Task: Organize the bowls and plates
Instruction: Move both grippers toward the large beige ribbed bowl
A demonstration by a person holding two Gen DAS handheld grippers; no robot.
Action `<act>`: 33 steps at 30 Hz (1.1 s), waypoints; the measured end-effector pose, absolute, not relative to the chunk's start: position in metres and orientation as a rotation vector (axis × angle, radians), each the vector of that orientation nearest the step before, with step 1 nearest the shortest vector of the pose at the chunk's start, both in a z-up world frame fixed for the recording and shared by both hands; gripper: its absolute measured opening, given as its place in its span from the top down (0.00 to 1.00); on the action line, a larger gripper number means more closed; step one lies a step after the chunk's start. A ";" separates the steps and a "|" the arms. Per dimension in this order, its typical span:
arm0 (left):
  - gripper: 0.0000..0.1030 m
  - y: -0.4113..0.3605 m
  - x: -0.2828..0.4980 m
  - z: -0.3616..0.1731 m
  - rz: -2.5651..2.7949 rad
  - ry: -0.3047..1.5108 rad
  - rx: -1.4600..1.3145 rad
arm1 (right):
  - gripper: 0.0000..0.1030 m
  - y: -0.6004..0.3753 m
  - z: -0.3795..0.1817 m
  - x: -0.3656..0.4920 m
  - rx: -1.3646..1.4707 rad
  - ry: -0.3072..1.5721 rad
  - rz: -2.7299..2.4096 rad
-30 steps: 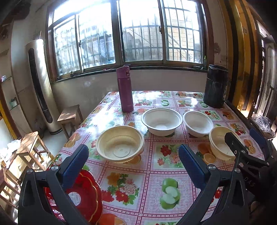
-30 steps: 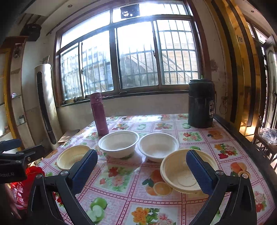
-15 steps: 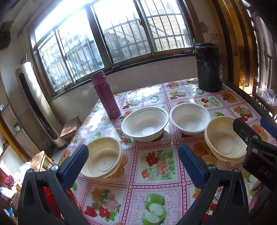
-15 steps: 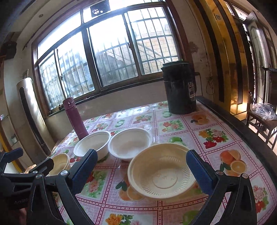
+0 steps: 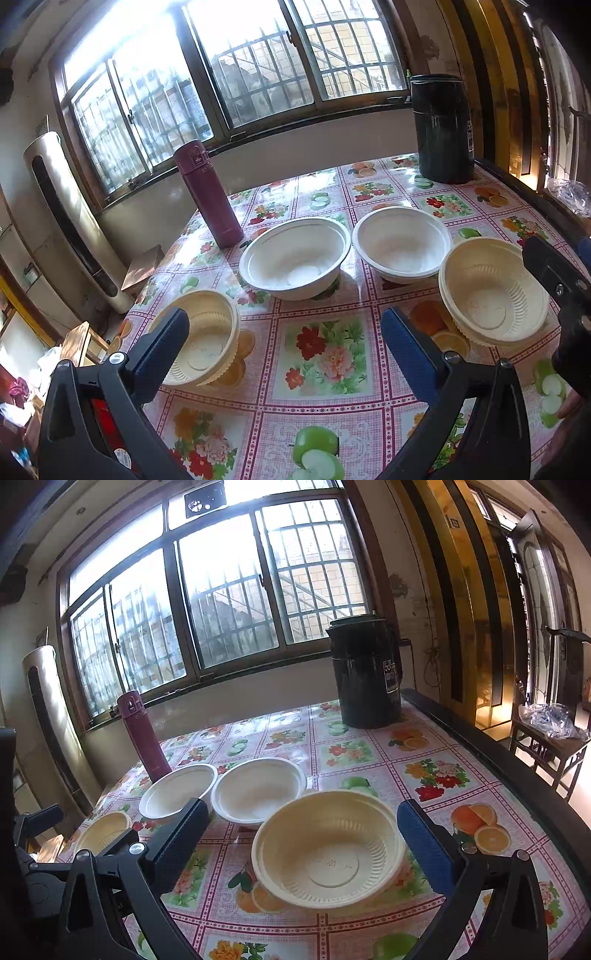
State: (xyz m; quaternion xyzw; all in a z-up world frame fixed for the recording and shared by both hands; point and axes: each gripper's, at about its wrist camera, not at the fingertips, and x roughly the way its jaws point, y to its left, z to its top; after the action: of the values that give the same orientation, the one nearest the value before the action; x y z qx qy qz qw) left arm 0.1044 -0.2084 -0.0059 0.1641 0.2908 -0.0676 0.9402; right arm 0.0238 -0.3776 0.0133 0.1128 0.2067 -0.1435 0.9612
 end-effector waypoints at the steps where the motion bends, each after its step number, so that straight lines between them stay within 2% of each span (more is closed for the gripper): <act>1: 0.00 -0.207 0.106 -0.008 -0.142 0.603 0.331 | 0.00 -0.377 0.012 0.024 0.227 0.423 -0.289; 33: 0.00 -0.125 0.150 -0.043 -0.154 0.822 0.023 | 0.00 -0.318 -0.012 0.065 0.115 0.498 -0.181</act>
State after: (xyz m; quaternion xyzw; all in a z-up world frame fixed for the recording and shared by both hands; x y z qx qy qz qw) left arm 0.1499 -0.1250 -0.0433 0.0112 0.3990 -0.0746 0.9139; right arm 0.0648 -0.3180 -0.0121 0.0567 0.2461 -0.0892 0.9635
